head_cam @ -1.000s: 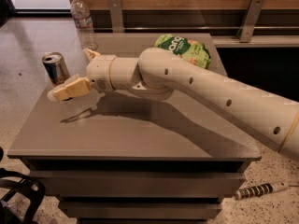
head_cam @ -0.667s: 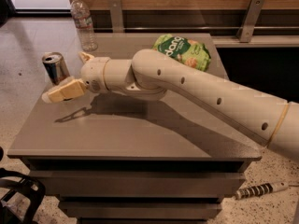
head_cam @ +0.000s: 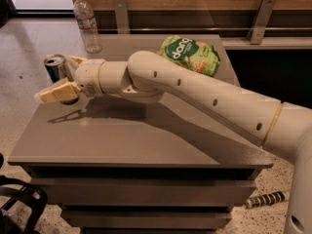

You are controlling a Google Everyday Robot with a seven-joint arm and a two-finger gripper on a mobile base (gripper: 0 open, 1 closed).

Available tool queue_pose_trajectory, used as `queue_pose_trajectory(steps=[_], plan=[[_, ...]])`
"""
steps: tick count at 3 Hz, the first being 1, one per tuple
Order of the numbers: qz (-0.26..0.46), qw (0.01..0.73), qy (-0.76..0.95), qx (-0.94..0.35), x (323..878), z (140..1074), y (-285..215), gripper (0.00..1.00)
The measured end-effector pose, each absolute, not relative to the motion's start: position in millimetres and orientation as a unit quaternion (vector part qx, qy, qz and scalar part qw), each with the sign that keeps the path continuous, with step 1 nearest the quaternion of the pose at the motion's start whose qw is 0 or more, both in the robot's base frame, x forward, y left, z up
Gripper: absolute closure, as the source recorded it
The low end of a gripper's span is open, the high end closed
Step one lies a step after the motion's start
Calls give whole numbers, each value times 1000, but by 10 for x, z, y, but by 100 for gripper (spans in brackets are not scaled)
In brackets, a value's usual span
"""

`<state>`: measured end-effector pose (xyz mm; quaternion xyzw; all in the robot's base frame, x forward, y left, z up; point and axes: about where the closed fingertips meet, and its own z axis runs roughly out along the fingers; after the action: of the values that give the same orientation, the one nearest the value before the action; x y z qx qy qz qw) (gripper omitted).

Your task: Knock redbull can over

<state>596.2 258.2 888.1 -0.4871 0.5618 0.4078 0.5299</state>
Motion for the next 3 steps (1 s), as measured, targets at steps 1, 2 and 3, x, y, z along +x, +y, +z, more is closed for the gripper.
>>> queue_pose_trajectory(steps=[1,2,3], plan=[[409,529,561,-488,5946,8886,2602,39],[410,529,560,-489,5932,8890,2622,62],[411,528,559,-490,5919,8893,2642,87]])
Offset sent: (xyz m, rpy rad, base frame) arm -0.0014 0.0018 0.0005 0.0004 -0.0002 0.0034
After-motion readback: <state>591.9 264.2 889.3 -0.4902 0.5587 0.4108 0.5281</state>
